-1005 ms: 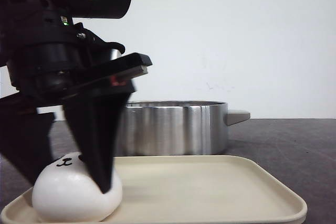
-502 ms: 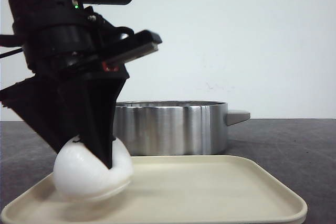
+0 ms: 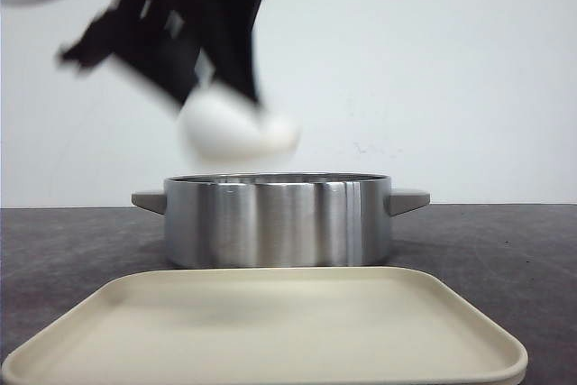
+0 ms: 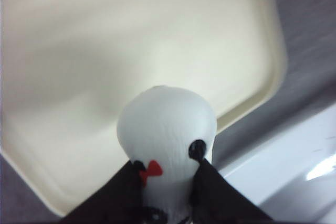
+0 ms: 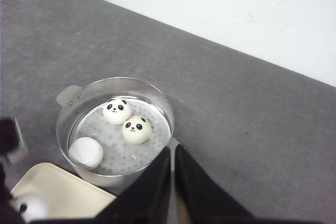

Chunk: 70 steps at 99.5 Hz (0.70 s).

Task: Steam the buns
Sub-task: 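Lift the bun with the left gripper and carry it over the pot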

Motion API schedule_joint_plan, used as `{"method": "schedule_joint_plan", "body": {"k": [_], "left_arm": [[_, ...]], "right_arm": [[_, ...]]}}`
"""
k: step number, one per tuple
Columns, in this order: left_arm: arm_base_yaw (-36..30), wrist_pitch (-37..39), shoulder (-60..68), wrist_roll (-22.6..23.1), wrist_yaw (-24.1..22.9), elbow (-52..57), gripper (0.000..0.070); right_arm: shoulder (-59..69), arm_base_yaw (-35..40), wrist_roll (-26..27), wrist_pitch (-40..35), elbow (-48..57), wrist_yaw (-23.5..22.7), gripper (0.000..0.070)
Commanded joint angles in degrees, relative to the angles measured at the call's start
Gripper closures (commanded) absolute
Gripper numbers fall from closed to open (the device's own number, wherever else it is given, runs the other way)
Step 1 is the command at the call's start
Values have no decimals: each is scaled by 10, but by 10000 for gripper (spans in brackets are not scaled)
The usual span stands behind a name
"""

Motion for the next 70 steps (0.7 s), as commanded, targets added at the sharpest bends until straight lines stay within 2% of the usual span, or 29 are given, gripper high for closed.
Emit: {"method": "schedule_joint_plan", "body": {"k": [1,18,46,70], "left_arm": [[4,-5,2,26,-19,58,700],[37,-9,9,74,-72,142,699],[139,-10,74,113,-71,160,699],[174,1,163,135,-71,167,700]], "right_arm": [[3,3,-2,5,10,1,696],[3,3,-2,6,10,1,696],[3,3,-2,6,10,1,696],[3,3,-3,6,10,1,696]]}}
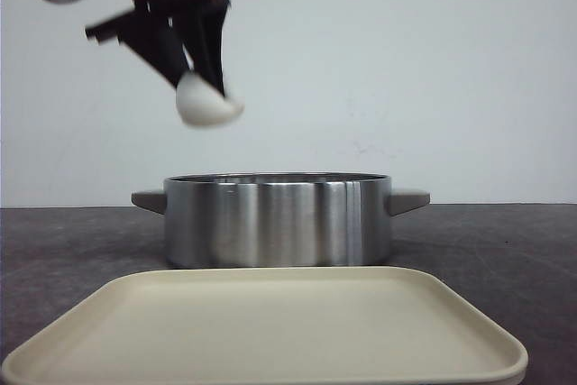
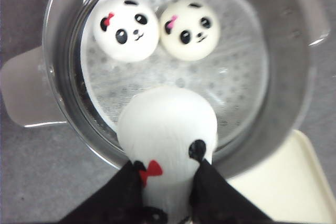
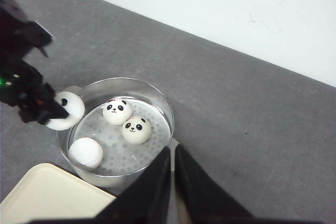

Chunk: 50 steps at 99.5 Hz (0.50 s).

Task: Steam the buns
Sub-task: 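Lift the bun with the left gripper and carry it over the pot, then lower the bun into the pot, open the left gripper and raise it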

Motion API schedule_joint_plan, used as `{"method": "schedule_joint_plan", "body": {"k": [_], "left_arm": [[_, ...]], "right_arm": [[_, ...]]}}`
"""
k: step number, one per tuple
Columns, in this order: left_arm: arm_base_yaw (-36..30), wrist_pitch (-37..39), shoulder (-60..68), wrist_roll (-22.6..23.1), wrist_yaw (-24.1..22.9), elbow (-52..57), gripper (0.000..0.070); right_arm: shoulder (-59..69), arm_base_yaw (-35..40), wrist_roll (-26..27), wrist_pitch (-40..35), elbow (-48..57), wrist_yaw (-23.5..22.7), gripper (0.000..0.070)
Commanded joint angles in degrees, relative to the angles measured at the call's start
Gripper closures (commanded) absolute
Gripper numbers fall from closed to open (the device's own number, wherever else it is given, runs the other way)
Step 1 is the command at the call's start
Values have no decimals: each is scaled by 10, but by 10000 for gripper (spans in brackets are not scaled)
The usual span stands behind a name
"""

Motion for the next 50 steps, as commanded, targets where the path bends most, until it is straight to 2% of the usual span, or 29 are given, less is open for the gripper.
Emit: {"method": "schedule_joint_plan", "body": {"k": [1,34,50], "left_arm": [[1,6,28,15,-1,19,700],[5,24,122,34,-1,75,700],[5,14,151,49,-27,78,699]], "right_arm": [[3,3,-2,5,10,1,696],[4,3,-2,-7,9,3,696],[4,3,-2,-8,9,10,696]]}}
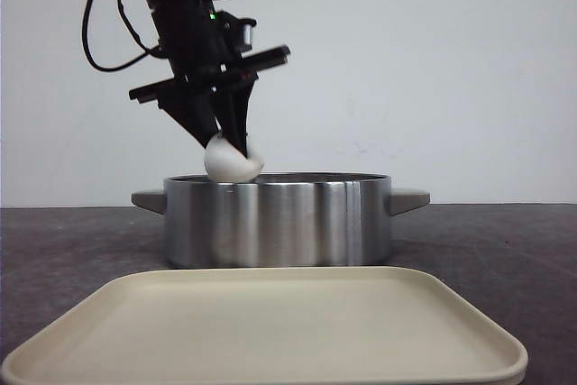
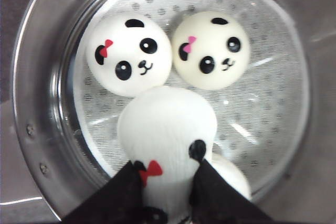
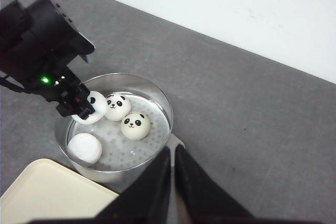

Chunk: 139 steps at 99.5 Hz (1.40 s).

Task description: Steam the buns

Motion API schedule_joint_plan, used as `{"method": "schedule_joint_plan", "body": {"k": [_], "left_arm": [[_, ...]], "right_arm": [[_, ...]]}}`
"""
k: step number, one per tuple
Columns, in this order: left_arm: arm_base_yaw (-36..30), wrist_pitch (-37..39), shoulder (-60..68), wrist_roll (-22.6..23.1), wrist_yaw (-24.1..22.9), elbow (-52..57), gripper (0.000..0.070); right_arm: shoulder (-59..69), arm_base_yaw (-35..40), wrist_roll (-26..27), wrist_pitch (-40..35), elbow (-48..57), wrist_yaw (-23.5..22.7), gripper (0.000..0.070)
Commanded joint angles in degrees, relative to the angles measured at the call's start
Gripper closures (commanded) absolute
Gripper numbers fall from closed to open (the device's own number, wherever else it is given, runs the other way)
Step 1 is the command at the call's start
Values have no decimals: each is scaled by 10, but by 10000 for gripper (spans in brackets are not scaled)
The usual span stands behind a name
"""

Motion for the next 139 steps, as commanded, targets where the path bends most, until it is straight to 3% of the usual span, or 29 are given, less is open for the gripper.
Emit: {"method": "schedule_joint_plan", "body": {"k": [1,25,30,40,46,80,107,112,125,139], "left_arm": [[-2,-8,26,17,-12,11,699],[-2,-34,55,26,-15,11,678],[-2,-35,55,26,-22,11,567],[-2,-33,55,26,-33,12,234],[1,-38,55,24,-32,15,138],[5,-64,55,8,-32,106,50],[5,-171,51,-3,-32,285,95],[5,-192,43,3,-32,311,186],[5,-216,-12,16,-32,323,506],[-4,-251,-90,52,-33,323,654]], "right_arm": [[4,3,-2,1,9,7,696],[4,3,-2,0,9,14,696],[4,3,-2,0,9,14,696],[4,3,-2,0,9,16,696],[4,3,-2,0,9,16,696],[4,3,-2,0,9,16,696],[3,3,-2,35,9,16,696],[3,3,-2,46,9,16,696],[3,3,-5,70,3,16,696],[-16,3,-21,115,-42,15,696]]}}
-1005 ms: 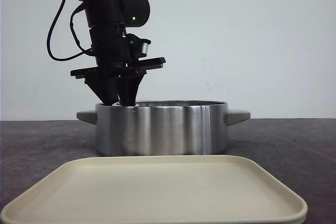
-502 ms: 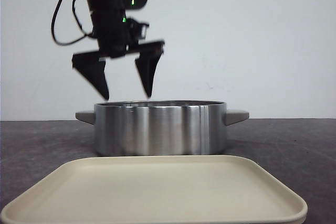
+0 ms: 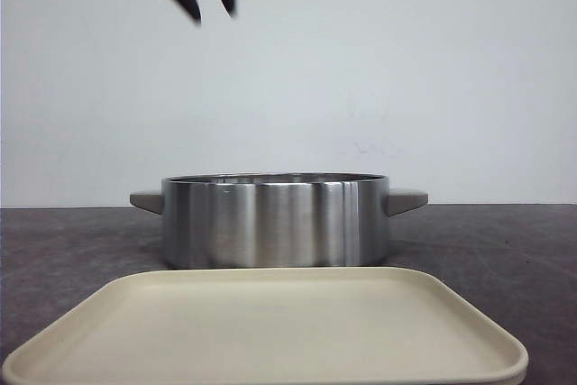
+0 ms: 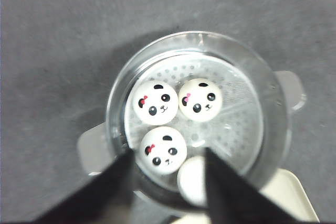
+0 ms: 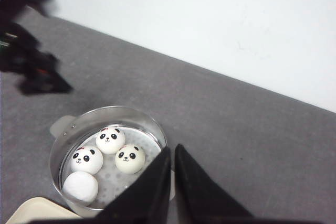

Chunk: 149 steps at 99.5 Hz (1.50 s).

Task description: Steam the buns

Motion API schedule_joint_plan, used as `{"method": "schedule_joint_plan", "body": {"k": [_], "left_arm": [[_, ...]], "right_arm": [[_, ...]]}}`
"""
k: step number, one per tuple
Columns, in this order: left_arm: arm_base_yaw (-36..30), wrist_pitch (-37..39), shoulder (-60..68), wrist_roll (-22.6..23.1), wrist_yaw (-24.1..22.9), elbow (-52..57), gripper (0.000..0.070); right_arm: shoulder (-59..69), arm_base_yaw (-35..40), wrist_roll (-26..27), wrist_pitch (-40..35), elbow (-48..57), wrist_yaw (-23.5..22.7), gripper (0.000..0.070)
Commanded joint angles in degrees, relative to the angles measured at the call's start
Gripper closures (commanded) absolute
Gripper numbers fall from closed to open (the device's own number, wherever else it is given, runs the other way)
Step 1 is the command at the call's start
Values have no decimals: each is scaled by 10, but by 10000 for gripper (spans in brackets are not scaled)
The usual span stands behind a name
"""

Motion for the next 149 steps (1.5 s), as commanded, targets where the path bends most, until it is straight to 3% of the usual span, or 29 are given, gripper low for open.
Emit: {"method": "schedule_joint_plan", "body": {"k": [1,6,19,38,58,81,91,107,149], "left_arm": [[-11,-12,-42,30,-3,17,659],[-14,-23,-72,34,-3,17,689],[-22,-37,-160,49,-4,16,689],[-34,-90,-281,48,-3,14,688],[-34,-92,-396,28,-6,-17,689],[-34,-92,-529,21,-138,-136,689],[-34,-92,-584,-4,-154,-207,688],[-34,-91,-631,-44,-153,-261,685],[-34,-91,-646,-47,-149,-260,685]], "right_arm": [[-9,3,-16,30,-19,2,696],[-25,3,-16,62,-52,1,696],[-81,3,-26,168,-171,-10,695],[-162,3,-32,318,-344,-59,696],[-177,3,-27,359,-412,-62,695],[-177,4,-46,452,-434,-62,695],[-175,4,-45,492,-434,-63,695],[-174,4,-43,501,-434,-63,696],[-174,4,-43,504,-434,-63,696]]}}
